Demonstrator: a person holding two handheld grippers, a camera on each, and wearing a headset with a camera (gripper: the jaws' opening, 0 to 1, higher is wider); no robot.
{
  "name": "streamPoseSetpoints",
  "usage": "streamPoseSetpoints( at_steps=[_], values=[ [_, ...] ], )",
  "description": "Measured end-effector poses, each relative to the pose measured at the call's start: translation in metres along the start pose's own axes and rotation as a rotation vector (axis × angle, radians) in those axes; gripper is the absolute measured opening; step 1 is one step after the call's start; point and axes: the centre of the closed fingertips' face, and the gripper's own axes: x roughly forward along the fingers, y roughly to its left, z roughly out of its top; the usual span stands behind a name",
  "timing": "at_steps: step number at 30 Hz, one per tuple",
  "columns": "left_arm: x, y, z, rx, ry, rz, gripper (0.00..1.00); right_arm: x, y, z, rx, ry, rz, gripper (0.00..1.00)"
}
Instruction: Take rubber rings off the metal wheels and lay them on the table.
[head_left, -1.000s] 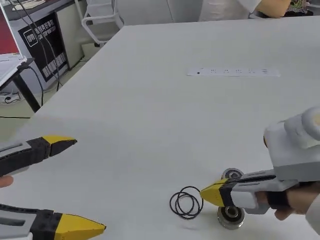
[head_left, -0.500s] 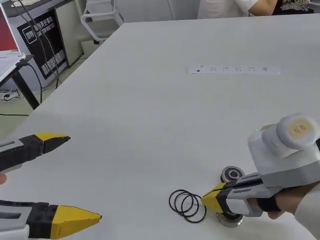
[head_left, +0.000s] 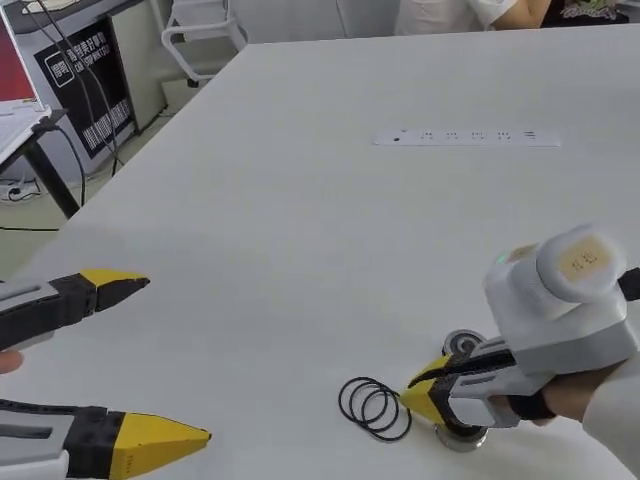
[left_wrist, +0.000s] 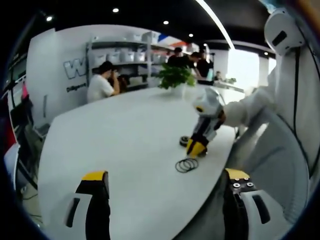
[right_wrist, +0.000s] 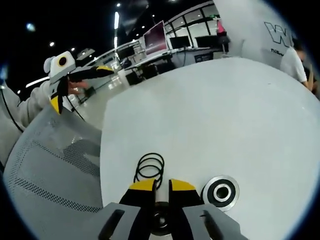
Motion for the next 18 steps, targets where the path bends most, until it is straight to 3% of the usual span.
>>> streamPoseSetpoints(
  at_steps=[7, 15, 18],
  values=[
    [0.005, -0.003, 0.007, 0.013, 0.003, -0.015, 0.95, -0.017, -0.010, 0.006, 0.007, -0.051, -0.036, 0.09],
    [0.012, -0.004, 0.017, 0.043, 0.009, -0.040, 0.95, -0.042, -0.024, 0.014, -0.037, -0.150, -0.102, 0.21],
    [0.016, -0.005, 0.022, 0.061, 0.011, -0.053, 0.95, -0.051, -0.035, 0.012, -0.021, -0.179, -0.138, 0.24]
  ],
)
